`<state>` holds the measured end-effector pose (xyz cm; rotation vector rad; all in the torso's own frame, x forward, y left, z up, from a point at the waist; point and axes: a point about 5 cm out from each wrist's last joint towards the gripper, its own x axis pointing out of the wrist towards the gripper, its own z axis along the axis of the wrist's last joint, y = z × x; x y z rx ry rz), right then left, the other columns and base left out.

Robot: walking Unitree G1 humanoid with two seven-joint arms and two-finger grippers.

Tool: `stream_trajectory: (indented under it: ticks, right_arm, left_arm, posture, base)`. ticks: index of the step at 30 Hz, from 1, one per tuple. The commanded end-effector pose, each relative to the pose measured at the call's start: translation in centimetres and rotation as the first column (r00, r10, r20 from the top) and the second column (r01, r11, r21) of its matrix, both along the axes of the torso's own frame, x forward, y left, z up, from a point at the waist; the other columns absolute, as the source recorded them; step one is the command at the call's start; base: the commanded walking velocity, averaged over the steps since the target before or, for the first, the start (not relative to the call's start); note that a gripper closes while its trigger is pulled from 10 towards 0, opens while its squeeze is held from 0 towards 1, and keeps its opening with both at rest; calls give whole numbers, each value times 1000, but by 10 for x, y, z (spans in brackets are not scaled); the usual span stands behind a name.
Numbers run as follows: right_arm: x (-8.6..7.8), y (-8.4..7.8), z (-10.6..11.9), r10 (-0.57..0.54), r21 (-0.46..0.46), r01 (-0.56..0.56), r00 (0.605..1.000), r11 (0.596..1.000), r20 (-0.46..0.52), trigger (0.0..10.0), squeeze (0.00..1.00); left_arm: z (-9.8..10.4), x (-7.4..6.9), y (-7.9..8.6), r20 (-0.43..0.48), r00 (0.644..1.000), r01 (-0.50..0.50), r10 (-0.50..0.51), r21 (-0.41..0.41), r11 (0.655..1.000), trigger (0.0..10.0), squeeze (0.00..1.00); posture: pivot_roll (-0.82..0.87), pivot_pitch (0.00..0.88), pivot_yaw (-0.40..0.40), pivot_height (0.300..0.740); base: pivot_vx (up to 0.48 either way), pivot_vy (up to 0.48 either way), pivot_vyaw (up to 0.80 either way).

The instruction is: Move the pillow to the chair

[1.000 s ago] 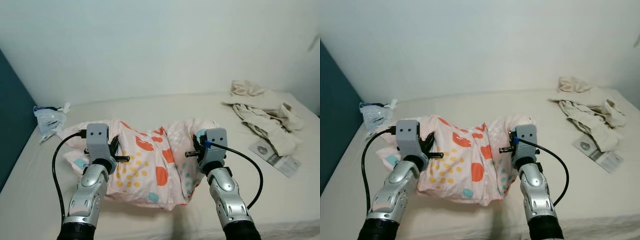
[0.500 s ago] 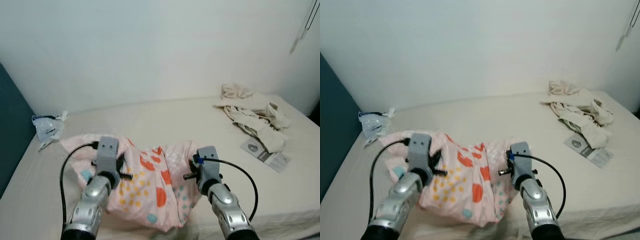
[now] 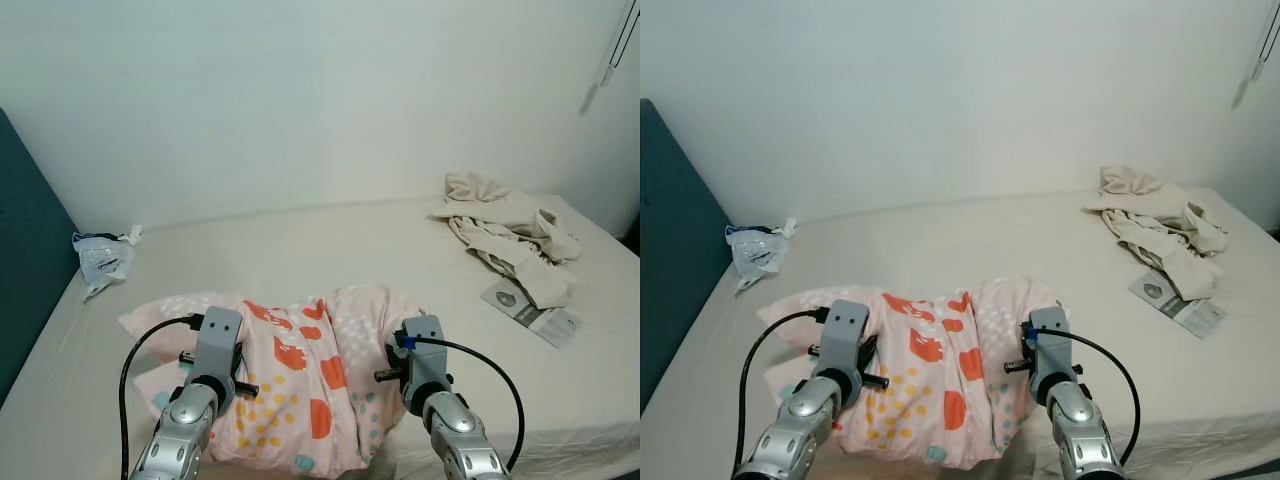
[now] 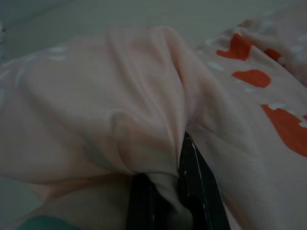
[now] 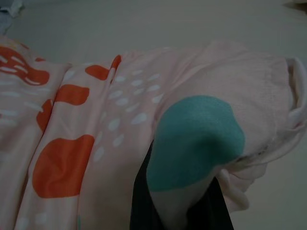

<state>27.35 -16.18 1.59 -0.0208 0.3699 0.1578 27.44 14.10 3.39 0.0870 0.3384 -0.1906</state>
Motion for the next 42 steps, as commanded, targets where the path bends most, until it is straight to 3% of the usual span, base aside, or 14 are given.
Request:
stream_trajectory:
  ticks: [1,10,23,42]
  right_arm:
    - [2,10,3,14,32,-15,999,999,30,10000,0]
    - [1,13,5,35,27,-37,998,999,51,10000,0]
    - [9,14,13,14,73,-19,998,997,65,10000,0]
    - [16,19,17,41,63,-45,997,997,71,10000,0]
  left_arm:
    - [6,4,-6,39,999,20,-20,4,1000,10000,0]
    - [12,8,-5,62,998,-11,13,-28,1000,10000,0]
    - [23,9,12,95,994,-46,47,-15,999,10000,0]
    - [31,14,19,116,988,-94,97,-29,995,10000,0]
  posture:
    - [14,28,23,740]
    - [12,33,35,740]
    - [17,56,34,740]
    - [29,66,31,740]
  base:
    - [0,0,0]
    - [0,0,0]
    - [0,0,-800]
    - [0,0,-800]
